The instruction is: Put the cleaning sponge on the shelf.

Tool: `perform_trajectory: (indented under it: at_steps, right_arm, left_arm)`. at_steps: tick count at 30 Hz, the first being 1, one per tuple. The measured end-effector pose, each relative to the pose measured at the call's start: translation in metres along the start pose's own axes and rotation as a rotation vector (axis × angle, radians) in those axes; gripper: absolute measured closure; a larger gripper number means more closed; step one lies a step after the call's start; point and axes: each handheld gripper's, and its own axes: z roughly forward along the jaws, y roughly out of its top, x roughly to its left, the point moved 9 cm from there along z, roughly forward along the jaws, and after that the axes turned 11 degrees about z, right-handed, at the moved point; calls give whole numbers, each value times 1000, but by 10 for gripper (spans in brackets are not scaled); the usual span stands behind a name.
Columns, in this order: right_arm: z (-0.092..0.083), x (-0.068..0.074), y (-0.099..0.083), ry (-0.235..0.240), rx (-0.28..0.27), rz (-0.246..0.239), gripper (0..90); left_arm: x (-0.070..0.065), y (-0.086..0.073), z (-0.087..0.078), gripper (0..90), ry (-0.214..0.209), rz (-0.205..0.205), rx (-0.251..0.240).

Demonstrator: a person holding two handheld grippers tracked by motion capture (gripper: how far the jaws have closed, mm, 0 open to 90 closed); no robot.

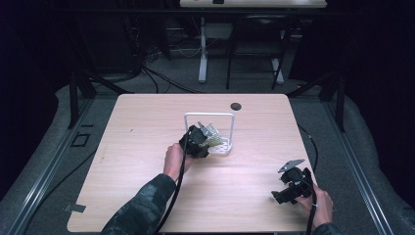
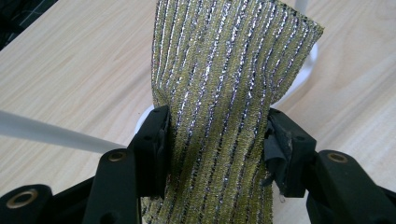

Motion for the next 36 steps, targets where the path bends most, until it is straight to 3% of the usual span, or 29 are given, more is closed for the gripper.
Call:
perform_trajectory:
  at_steps: [13, 29, 36]
  right_arm:
    - [0, -1, -1, 4, 10, -1, 15]
    - [0, -2, -1, 4, 12, 1, 16]
    - [0, -2, -2, 8, 12, 7, 16]
  left_arm:
    - [1, 5, 16, 463, 10, -1, 36]
    - [2, 15, 21, 462, 35, 1, 21]
    - [3, 17, 27, 462, 76, 38, 40]
